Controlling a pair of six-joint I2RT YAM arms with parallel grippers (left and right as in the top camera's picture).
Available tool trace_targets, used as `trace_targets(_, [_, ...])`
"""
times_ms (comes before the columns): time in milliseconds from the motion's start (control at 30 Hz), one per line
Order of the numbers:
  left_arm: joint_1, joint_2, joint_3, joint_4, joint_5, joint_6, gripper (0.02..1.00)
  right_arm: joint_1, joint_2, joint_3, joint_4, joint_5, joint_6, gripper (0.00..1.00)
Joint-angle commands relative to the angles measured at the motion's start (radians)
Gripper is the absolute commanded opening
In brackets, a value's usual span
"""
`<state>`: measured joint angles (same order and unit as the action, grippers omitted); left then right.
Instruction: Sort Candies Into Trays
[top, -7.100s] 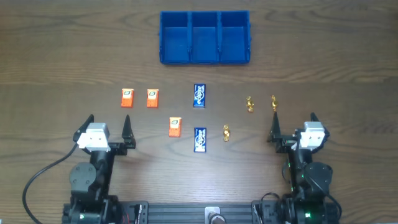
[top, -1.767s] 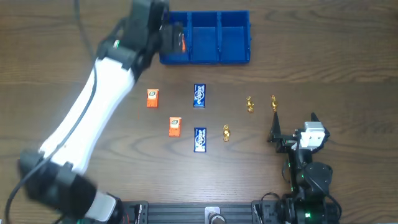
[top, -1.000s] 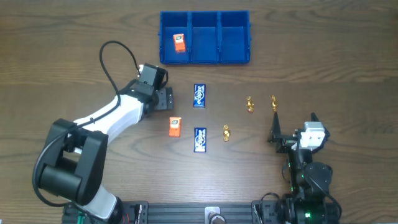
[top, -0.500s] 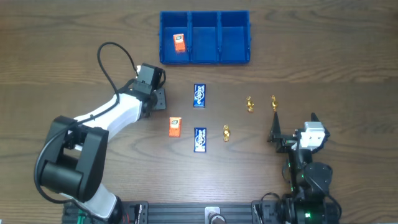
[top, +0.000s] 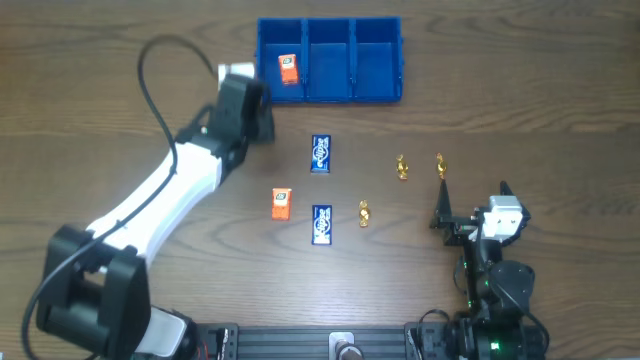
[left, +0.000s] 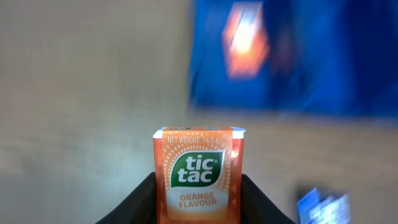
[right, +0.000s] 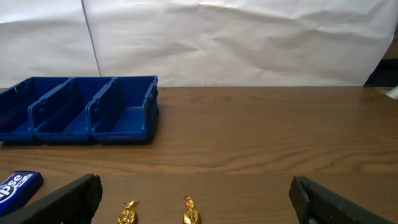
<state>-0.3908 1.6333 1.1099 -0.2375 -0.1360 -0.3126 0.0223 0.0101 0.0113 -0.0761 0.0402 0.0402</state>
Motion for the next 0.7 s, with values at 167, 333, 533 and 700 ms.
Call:
trace_targets(167, [-0.009,0.305,0.711,-0.288,-0.083,0.089,0.308,-0.006,-0.007,-0.003,-0.003,0.002,-0.008,0.998])
trace_targets(333, [0.0,0.532,0.901,-0.33,0.027,0.069,0.332,-0.006,-0.007,-0.003,-0.003,0.002,-0.008,0.998])
trace_targets(533, [0.003,0.578,0.905,-0.332,0.033,0.062,0.338,-0.006,-0.007,-0.003,-0.003,0.002,-0.008,0.998])
trace_targets(700, [0.016,0.578,0.905,-0.335,0.033,0.062,0.424,-0.006,-0.007,-0.003,-0.003,0.002,-0.008,0.998])
